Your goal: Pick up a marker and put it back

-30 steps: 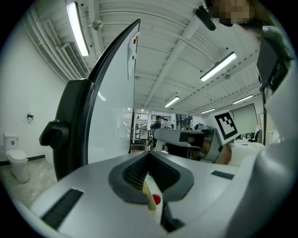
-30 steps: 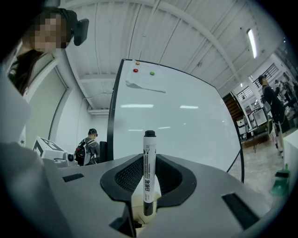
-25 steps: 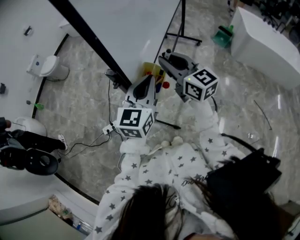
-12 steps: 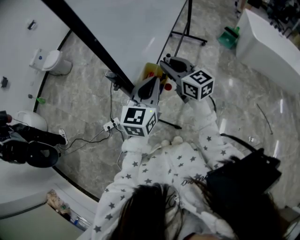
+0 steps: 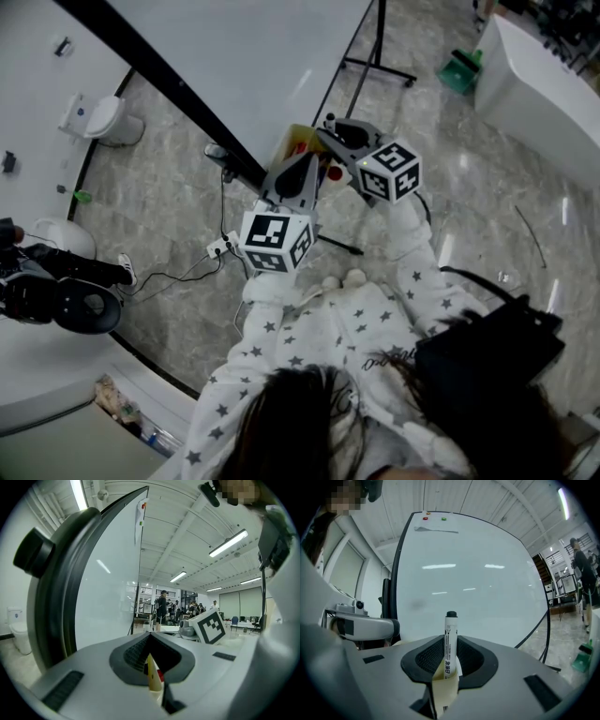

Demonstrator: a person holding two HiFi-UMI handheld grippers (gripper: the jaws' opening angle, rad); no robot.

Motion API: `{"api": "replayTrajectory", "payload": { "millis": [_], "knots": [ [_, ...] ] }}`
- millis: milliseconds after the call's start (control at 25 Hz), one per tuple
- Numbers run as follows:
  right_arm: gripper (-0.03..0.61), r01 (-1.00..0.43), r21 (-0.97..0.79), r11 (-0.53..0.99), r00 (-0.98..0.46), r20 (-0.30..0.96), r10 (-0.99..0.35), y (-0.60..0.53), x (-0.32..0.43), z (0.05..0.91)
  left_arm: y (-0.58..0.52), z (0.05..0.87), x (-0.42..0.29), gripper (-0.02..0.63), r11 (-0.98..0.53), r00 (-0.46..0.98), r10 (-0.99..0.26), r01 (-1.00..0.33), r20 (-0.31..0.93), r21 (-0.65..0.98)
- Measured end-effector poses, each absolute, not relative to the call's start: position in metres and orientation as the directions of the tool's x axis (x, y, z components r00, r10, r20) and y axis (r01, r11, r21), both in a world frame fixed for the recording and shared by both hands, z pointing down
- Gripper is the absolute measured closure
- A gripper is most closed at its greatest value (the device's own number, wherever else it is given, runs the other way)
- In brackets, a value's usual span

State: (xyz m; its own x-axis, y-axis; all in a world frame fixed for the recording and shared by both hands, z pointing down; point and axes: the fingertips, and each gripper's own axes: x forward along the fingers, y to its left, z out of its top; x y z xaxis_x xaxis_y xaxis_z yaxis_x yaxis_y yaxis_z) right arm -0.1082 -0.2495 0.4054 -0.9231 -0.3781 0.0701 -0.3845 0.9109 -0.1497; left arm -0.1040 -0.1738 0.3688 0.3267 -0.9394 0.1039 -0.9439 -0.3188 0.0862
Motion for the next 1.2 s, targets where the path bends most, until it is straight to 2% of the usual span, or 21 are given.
{"api": "replayTrajectory", "payload": {
  "millis": [400, 1200],
  "knots": [
    [0.495, -0.402, -0.097, 0.910, -0.915, 0.077, -0.396, -0.250, -0.114, 0.407, -0.176, 0.369, -0.106, 0.614, -0.312, 0.320, -0.941, -0.946, 0.111, 0.085],
    [0.494, -0.468, -0.020, 0.884, -0.882, -0.049, -0.468, -0.240, -0.093, 0.356, -0.176, 0.361, -0.115, 0.612, -0.316, 0.322, -0.944, -0.945, 0.072, 0.078]
  ]
}}
